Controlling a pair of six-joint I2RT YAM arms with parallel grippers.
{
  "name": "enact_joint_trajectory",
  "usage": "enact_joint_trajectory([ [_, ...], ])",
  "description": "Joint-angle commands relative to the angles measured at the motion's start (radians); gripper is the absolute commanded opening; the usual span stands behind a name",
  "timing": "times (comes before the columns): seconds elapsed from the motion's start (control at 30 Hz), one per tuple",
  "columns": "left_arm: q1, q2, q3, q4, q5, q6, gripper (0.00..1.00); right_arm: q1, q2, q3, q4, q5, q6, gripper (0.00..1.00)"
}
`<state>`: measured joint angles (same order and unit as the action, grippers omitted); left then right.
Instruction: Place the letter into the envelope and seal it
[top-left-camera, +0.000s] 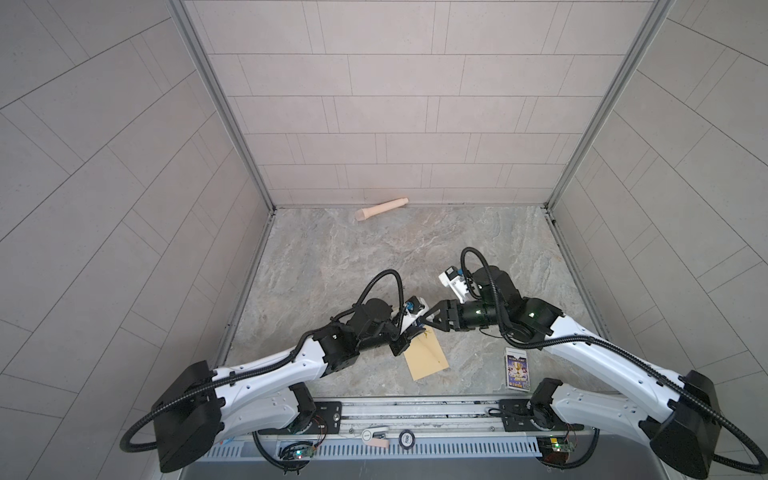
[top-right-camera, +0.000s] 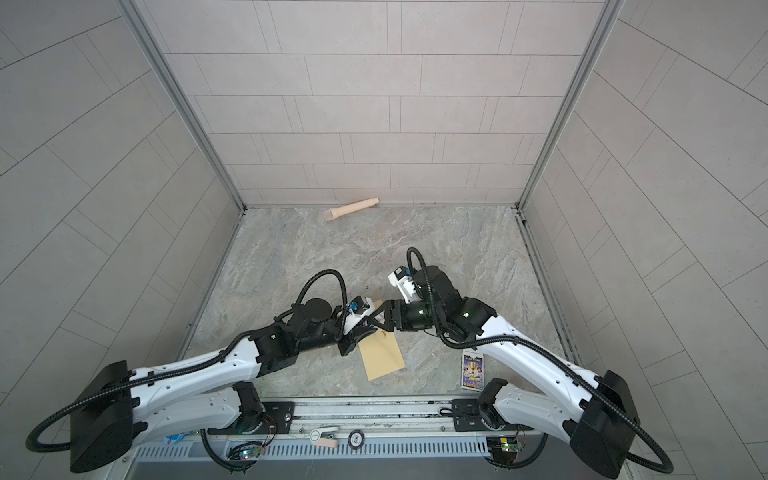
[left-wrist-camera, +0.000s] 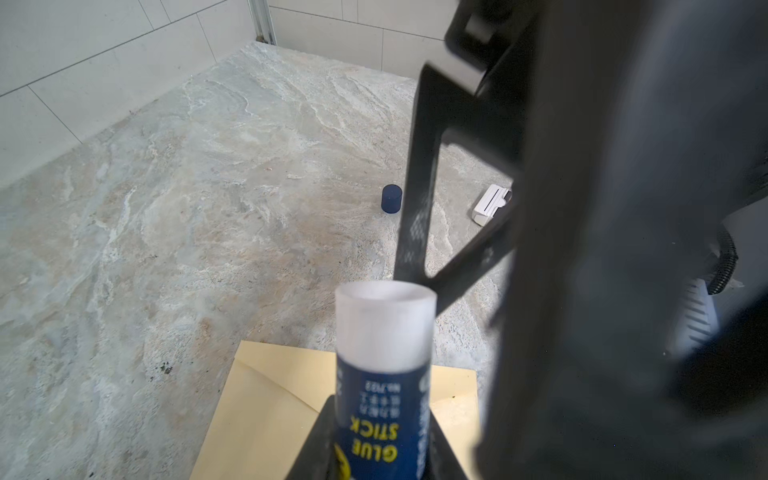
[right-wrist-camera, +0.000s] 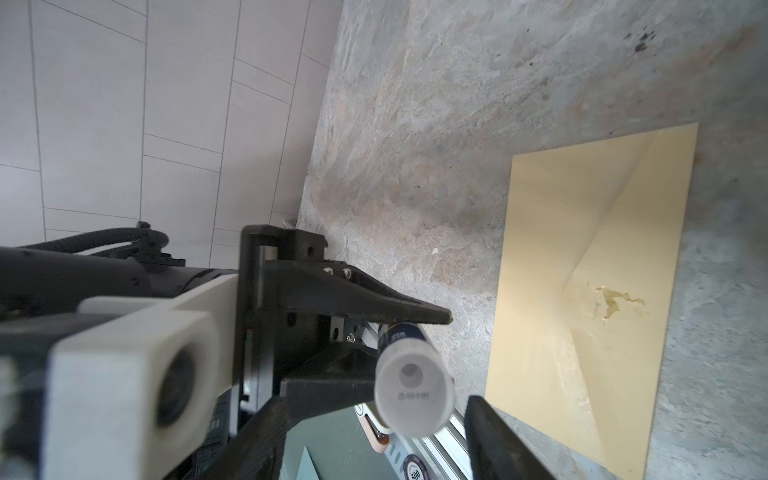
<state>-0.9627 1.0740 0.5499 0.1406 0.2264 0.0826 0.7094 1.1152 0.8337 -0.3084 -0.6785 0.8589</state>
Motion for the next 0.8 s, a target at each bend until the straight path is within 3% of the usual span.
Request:
enact_joint_trajectory([
  [0.0, -0.007, -0.018, 0.033, -0.001, 0.008, 0.037, 0.00, 0.010, 0.076, 0.051, -0.038, -0.008, -0.024, 0.63],
  [0.23, -0.008, -0.026, 0.032, -0.010, 0.029, 0.033, 0.00, 0.009, 0.136, 0.092, -0.062, 0.015, -0.064, 0.41],
  [0.37, -0.008, -0.025, 0.034, -0.011, 0.018, 0.036, 0.00, 0.011, 0.131, 0.086, -0.046, 0.001, -0.057, 0.11],
  [0.4, -0.008, -0.023, 0.040, -0.017, 0.004, 0.034, 0.08, 0.011, 0.121, 0.085, -0.037, 0.002, -0.061, 0.05],
  [0.47, -0.007, -0.018, 0.055, -0.024, -0.019, 0.031, 0.54, 0.007, 0.089, 0.086, -0.042, 0.044, -0.105, 0.00],
  [0.53, 0.004, -0.026, 0.087, -0.040, -0.131, -0.089, 0.78, -0.031, 0.038, 0.091, -0.062, 0.146, -0.175, 0.00],
  [0.57, 0.030, -0.033, 0.101, -0.031, -0.120, -0.170, 0.85, -0.071, 0.006, 0.079, -0.029, 0.191, -0.190, 0.00],
  [0.63, 0.084, -0.039, 0.138, 0.006, -0.114, -0.378, 0.86, -0.116, -0.067, 0.030, 0.104, 0.303, -0.235, 0.00],
  [0.77, 0.214, 0.007, 0.193, 0.162, -0.032, -0.865, 0.88, -0.105, -0.168, -0.131, 0.535, 0.570, -0.359, 0.00],
])
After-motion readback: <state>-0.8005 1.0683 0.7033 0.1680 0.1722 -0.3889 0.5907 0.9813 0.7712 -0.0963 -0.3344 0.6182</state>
